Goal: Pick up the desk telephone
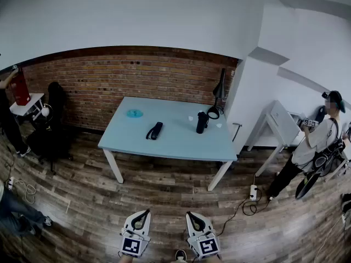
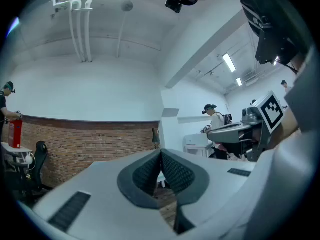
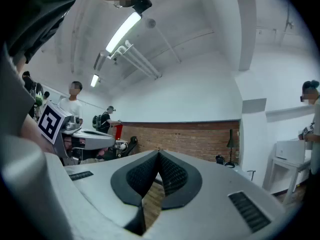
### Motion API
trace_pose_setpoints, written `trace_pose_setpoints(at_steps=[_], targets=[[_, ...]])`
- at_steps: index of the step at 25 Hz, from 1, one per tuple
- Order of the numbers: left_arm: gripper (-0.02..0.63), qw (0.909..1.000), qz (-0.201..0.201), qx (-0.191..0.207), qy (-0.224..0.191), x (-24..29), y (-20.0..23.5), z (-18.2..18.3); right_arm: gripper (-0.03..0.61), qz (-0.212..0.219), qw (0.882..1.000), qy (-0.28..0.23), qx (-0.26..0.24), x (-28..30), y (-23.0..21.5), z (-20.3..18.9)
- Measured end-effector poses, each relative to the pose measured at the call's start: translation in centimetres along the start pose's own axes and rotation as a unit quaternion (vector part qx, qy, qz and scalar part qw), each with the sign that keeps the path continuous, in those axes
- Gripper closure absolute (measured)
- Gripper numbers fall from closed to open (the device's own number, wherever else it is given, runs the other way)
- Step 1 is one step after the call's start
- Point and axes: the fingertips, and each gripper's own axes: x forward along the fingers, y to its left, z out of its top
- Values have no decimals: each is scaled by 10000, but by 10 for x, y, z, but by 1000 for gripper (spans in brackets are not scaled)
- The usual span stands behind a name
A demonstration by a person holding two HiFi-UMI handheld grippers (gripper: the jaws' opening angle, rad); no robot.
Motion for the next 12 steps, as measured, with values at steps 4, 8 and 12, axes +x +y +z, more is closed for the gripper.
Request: trace_pose_setpoints(at_steps=[4, 8, 12], targets=[[586, 10000, -3, -13, -15, 7, 5, 0, 558, 118, 9998, 68, 112, 8, 0, -6], [586, 9999, 56, 59, -77, 24, 8, -2, 555, 207, 9996, 191, 74, 18, -6, -18], [586, 9998, 164, 44, -68, 44, 7, -5, 555, 361, 9984, 388, 185, 27, -20, -29]])
